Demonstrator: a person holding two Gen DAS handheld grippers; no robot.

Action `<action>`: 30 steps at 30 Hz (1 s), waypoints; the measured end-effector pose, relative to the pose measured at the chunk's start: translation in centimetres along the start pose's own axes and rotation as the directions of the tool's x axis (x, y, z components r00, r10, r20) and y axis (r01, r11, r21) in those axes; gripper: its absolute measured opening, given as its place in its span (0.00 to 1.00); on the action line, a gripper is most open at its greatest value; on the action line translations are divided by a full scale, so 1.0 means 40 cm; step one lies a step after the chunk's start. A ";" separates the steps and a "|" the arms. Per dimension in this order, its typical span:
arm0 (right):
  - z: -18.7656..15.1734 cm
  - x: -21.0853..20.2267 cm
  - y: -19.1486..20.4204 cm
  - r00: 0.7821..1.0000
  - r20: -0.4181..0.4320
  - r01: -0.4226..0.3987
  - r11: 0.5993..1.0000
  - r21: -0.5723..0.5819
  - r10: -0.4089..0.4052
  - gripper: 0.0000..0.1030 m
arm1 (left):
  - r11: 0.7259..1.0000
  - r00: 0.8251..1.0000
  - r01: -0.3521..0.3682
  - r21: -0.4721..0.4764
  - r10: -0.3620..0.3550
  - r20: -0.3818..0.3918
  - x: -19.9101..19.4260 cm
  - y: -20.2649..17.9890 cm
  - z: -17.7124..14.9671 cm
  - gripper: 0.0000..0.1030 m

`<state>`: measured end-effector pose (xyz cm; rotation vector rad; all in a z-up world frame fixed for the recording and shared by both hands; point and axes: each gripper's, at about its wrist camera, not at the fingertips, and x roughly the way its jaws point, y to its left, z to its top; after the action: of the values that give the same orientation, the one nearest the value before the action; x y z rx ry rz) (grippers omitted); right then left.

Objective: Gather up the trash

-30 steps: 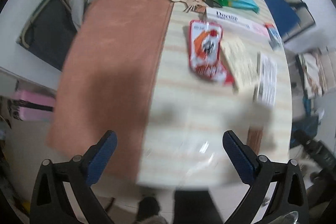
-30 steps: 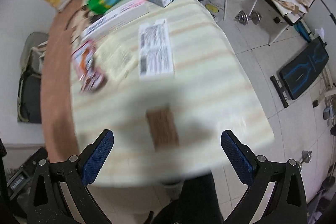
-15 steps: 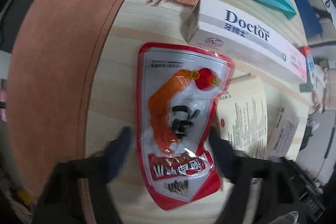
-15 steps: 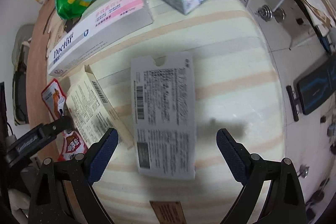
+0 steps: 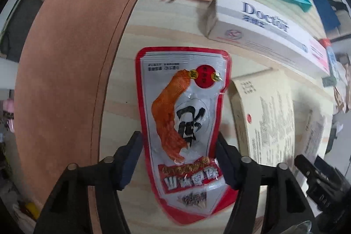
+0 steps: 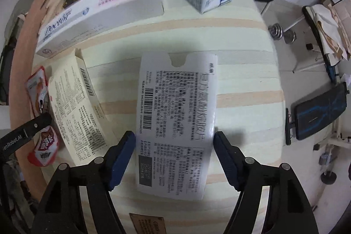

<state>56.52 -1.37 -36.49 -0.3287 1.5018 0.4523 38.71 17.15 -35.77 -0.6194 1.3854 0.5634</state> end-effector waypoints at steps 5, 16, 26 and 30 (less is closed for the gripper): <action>-0.024 -0.001 0.048 0.995 0.047 0.093 0.995 -0.035 -0.091 0.72 | 1.000 0.999 0.000 -0.016 0.000 0.033 -0.015 0.001 -0.018 0.53; -0.089 -0.049 0.001 0.998 0.065 -0.016 1.000 -0.009 0.017 0.71 | 1.000 1.000 0.026 0.008 -0.026 -0.008 -0.024 0.002 -0.069 0.59; -0.123 -0.052 -0.014 0.997 0.068 -0.038 0.999 0.009 0.038 0.71 | 0.999 0.996 0.031 0.013 -0.032 0.080 -0.076 -0.016 -0.096 0.23; -0.097 -0.057 -0.017 0.996 0.075 -0.054 0.998 0.015 0.053 0.71 | 0.999 0.993 0.041 0.024 -0.043 0.109 -0.125 -0.035 -0.097 0.06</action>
<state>53.42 -4.01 -34.47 -0.2560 1.4432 0.4888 36.38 13.43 -31.01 -0.5901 1.2709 0.5402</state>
